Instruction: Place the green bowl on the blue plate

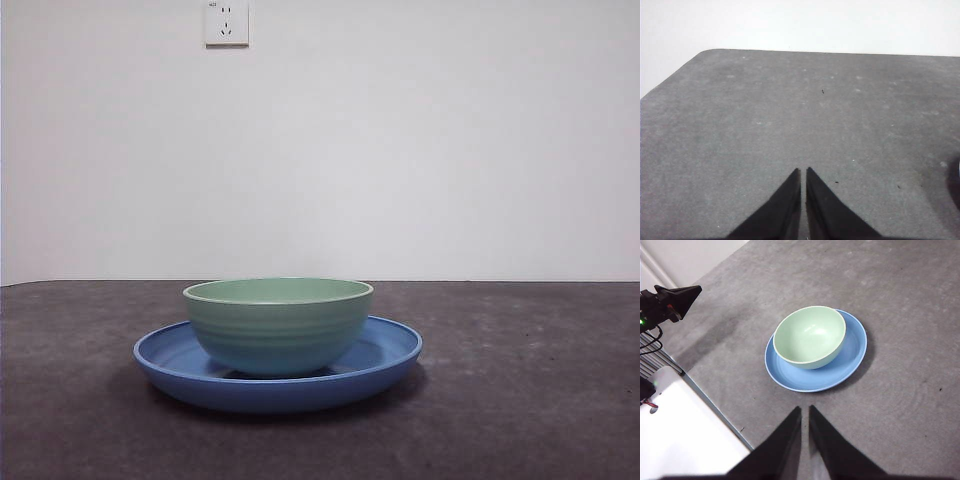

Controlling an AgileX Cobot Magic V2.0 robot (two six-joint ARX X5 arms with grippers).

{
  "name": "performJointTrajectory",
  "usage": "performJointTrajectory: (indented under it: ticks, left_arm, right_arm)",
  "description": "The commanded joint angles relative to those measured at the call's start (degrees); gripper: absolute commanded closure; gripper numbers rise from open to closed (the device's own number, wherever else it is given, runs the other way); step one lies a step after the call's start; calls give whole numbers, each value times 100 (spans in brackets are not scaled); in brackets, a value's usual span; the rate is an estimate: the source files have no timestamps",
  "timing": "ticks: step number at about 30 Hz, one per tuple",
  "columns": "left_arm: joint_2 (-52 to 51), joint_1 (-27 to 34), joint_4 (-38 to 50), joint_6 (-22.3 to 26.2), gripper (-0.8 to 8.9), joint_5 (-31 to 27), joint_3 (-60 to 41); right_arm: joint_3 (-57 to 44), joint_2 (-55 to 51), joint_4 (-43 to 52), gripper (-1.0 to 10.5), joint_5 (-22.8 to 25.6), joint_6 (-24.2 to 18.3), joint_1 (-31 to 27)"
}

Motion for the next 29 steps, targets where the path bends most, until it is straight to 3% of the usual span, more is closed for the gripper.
performJointTrajectory:
  ticks: [1,23,27,29]
  left_arm:
    - [-13,13,-59,164,795,-13,-120]
    - [-13,11,-33,203,795,-13,-118]
    - [-13,11,-33,203,795,-13,-118]
    - [-13,11,-33,203,795,-13,-118]
  right_arm:
    - [35,26,70,924,-7,15,28]
    - [35,11,79,924,-2,15,28]
    - [28,-205,76,924,-63,4,-304]
    - [-81,-369,332,924,-55,-332,-632]
